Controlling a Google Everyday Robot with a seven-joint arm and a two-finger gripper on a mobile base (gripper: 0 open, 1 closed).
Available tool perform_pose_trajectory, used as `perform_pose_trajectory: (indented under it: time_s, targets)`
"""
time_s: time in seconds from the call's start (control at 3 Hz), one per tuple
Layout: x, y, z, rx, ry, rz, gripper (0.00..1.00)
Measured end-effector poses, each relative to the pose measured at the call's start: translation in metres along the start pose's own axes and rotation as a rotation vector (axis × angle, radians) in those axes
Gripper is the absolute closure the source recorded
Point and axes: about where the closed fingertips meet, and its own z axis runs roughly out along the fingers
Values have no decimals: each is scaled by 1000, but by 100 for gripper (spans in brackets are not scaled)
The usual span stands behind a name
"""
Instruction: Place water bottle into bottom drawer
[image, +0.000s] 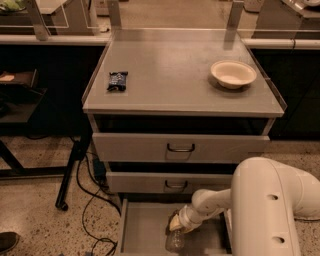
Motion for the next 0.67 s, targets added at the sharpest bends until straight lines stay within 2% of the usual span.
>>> perform_pose_trajectory:
  time_s: [0.67]
  targets:
    - [-14,-18,18,5,-7,33,100]
